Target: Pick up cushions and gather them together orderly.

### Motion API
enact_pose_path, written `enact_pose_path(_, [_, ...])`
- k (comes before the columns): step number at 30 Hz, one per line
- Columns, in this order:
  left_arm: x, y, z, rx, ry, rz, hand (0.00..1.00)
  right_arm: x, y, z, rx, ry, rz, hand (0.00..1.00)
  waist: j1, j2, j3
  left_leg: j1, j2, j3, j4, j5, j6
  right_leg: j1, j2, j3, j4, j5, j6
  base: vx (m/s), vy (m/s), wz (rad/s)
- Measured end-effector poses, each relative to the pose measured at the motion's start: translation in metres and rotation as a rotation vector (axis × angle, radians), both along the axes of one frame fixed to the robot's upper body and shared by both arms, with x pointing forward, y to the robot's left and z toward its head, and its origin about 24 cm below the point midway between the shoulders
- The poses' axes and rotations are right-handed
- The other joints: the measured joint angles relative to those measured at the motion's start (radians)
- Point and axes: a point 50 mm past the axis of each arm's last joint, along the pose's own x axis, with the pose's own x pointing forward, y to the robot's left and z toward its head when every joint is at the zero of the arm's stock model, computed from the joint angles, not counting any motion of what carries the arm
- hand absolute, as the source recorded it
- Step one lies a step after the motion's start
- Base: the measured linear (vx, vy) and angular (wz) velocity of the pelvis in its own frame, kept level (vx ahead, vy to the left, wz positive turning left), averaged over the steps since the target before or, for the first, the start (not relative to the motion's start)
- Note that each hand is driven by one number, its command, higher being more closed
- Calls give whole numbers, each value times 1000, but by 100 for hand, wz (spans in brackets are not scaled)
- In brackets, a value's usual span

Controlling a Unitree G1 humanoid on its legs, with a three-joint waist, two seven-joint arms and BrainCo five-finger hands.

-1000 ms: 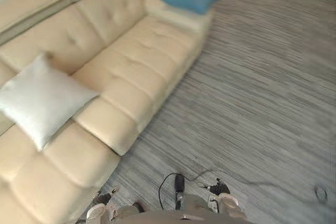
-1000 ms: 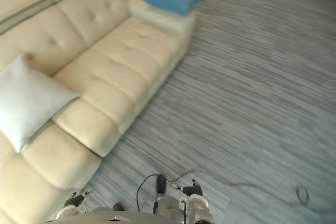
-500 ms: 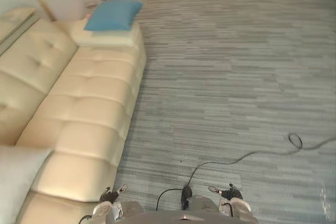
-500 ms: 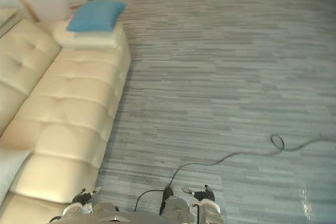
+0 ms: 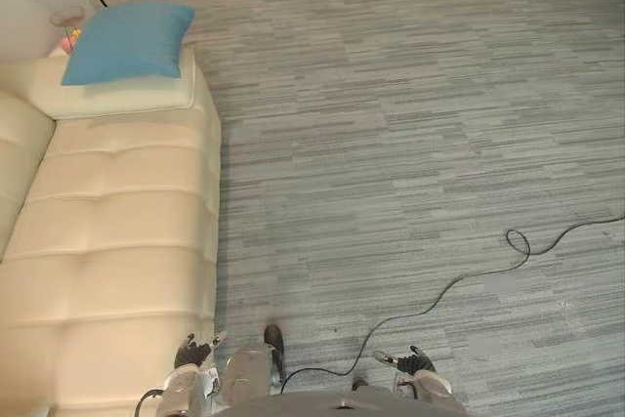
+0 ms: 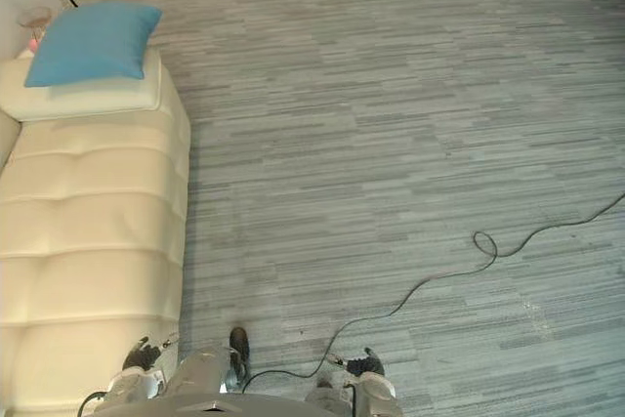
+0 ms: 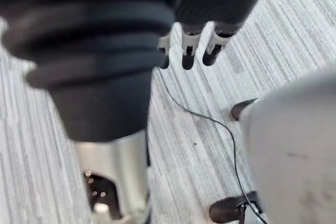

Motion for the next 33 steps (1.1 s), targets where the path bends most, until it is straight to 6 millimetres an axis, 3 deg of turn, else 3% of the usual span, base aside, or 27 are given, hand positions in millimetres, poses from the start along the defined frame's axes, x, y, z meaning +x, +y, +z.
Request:
enact_pose_path(1, [-5,4,-1,17,29,-11,0,2,0,1,-1,-6,3,0,-9,-2,2,53,-7,17,-4,-8,9,-49,1,12,190,44,88,371,139,-15])
enact_pose_path(2, [-9,5,-3,24,55,-21,0,3,0,1,-3,-8,6,0,-12,-4,3,93,-13,19,-6,-21,11,-66,0,2,284,61,86,389,91,-9])
enact_pose_path(3, [-18,6,-5,31,89,-20,0,3,0,1,-6,-14,8,0,-17,-5,5,185,-27,19,-46,-32,13,-95,-22,-72,418,56,52,490,84,-10])
enact_pose_path(5, [-19,4,-6,39,105,-40,0,10,-2,4,-22,-28,30,0,-29,11,19,321,-25,12,-148,-32,14,-138,-34,-226,422,-28,-99,542,45,-8])
enact_pose_path(7, [-17,3,-6,43,105,-49,0,14,-1,5,-26,-36,45,0,-41,12,24,369,-10,8,-180,-32,14,-177,-33,-325,302,-68,-143,445,-40,7])
enact_pose_path(9, [-13,3,-5,46,97,-52,0,19,-2,7,-33,-49,56,0,-55,14,33,398,12,-7,-182,-33,14,-215,-10,-357,110,-58,-161,398,-136,14])
enact_pose_path(10, [-10,2,-4,48,91,-54,0,20,-1,7,-32,-53,55,0,-63,12,36,414,25,-30,-191,-34,12,-232,17,-325,-79,10,-158,407,-188,35])
enact_pose_path(12, [-7,0,-4,49,86,-70,0,22,-1,8,-31,-55,53,0,-81,-6,39,451,26,-78,-218,-58,-23,-225,32,-237,-359,164,-125,394,-229,58])
enact_pose_path(13, [-7,1,-4,51,85,-68,0,20,-2,7,-29,-52,44,0,-87,-15,40,459,20,-100,-221,-78,-36,-227,25,-212,-392,214,-119,453,-302,61])
enact_pose_path(14, [-6,-2,-4,39,83,-55,0,19,-6,8,-32,-52,19,0,-89,-11,43,489,36,-132,-225,-118,-51,-230,40,-203,-335,308,-133,427,-291,40])
enact_pose_path(15, [-6,-10,-6,12,85,-35,0,21,-12,9,-42,-61,-4,0,-81,16,49,501,60,-143,-201,-126,-54,-253,55,-207,-247,260,-157,420,-277,23])
enact_pose_path(17, [-7,-16,-7,-11,84,-7,0,20,-16,10,-46,-65,-25,0,-78,37,45,460,87,-164,-101,-121,-57,-254,59,-229,-200,203,-179,324,-213,17])
enact_pose_path(18, [-7,-18,-7,-17,80,1,0,20,-18,11,-44,-68,-42,0,-86,46,45,392,109,-187,47,-113,-71,-238,61,-253,-186,169,-189,396,-286,53])
enact_pose_path(19, [-3,-18,-5,-21,60,18,0,17,-20,11,-45,-71,-66,0,-94,59,49,279,152,-212,305,-55,-111,-191,68,-292,-186,136,-193,389,-286,55])
enact_pose_path(21, [0,-19,-4,-21,45,27,0,10,-22,10,-50,-64,-83,0,-75,58,57,173,216,-181,562,26,-121,-118,87,-307,-191,86,-222,415,-221,31])
enact_pose_path(24, [8,-19,0,-9,10,6,0,6,-15,6,-37,-33,-56,0,-54,56,59,44,242,-45,701,-25,-105,37,89,-310,-278,48,-229,442,-104,6])
enact_pose_path(26, [11,-18,2,-5,-8,7,0,6,-11,5,-24,-23,-54,0,-48,56,59,-8,230,12,619,-57,-95,82,84,-306,-329,51,-228,374,13,-2])
enact_pose_path(27, [13,-18,3,-2,-19,5,0,7,-11,4,-19,-8,-53,0,-39,56,59,-32,206,52,463,-77,-97,119,74,-300,-367,52,-219,379,100,-22])
enact_pose_path(29, [15,-19,3,1,-23,-11,0,10,-10,3,-14,-4,-52,0,-30,53,59,-33,149,68,188,-53,-98,160,53,-290,-409,46,-199,429,149,-25])
enact_pose_path(30, [14,-20,3,1,-21,-16,0,10,-10,4,-14,-5,-50,0,-28,55,58,-29,115,61,7,15,-107,190,43,-283,-435,39,-178,430,212,-20])
enact_pose_path(31, [14,-20,3,3,-19,-23,0,9,-10,3,-14,-1,-47,0,-21,59,54,-24,97,54,-103,126,-105,220,38,-277,-462,30,-160,350,181,-27])
enact_pose_path(32, [14,-20,3,6,-17,-29,0,8,-11,3,-19,5,-42,0,-10,59,47,-14,91,52,-112,184,-98,234,37,-266,-478,25,-149,406,179,-25])
enact_pose_path(33, [15,-18,4,15,-17,-40,0,9,-6,1,-7,13,-36,0,-4,47,34,-7,63,60,-107,168,-46,253,22,-254,-496,23,-143,460,160,-4])
